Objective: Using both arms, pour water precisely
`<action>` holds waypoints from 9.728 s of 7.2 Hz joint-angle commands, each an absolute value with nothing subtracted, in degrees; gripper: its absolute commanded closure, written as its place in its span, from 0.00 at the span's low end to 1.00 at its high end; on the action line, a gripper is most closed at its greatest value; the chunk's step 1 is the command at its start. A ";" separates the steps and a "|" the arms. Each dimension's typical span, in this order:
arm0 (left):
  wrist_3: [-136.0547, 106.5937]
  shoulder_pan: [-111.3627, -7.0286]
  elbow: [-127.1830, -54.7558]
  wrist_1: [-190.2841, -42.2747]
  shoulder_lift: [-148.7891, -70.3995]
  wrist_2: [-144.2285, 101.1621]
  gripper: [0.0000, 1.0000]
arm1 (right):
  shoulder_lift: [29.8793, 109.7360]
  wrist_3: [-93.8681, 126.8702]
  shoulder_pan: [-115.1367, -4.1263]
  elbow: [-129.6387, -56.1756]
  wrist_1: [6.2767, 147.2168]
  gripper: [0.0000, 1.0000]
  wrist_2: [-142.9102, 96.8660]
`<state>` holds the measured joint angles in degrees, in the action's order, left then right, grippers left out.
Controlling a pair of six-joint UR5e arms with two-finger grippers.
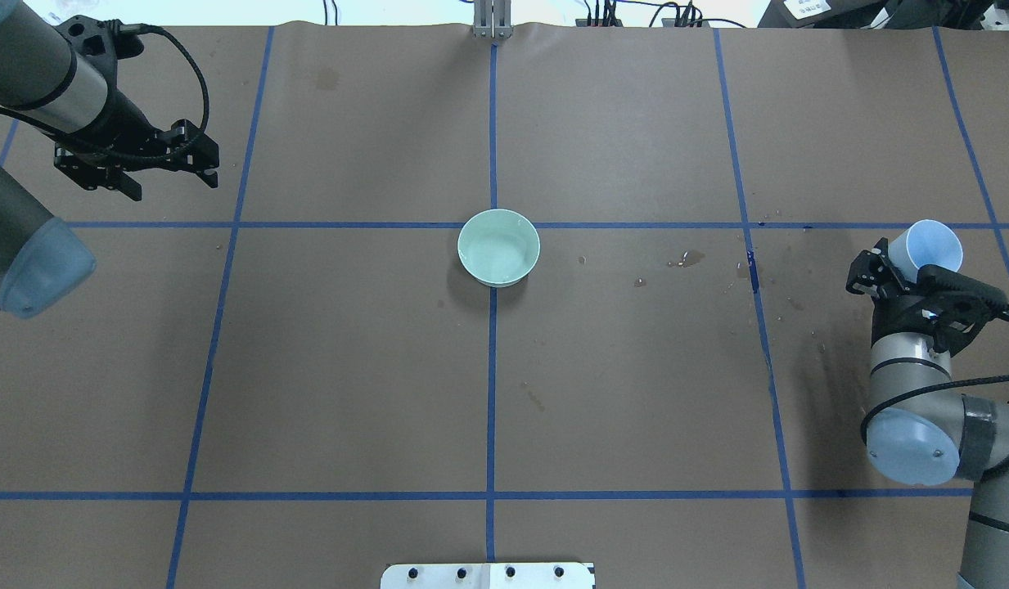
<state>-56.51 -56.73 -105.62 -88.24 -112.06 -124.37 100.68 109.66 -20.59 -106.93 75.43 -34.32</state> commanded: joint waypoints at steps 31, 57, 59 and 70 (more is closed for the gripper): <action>-56.16 -56.69 -105.64 -88.24 -111.27 -124.37 0.00 | 106.25 125.86 -3.96 -105.20 87.54 0.01 -25.05; -60.61 -52.49 -104.86 -88.86 -115.99 -121.39 0.00 | 91.08 62.99 -37.39 -125.09 85.62 0.01 -54.44; -67.73 -46.61 -101.89 -93.30 -121.35 -117.79 0.00 | 87.99 50.34 -46.97 -116.50 75.20 0.01 -63.67; -79.10 -34.37 -75.16 -116.44 -137.37 -107.75 0.03 | 72.95 16.28 -79.53 -78.95 68.64 0.01 -120.98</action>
<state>-79.07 -34.64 -77.22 -115.49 -136.69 -107.82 73.54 19.14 -78.04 -81.92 68.36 -115.75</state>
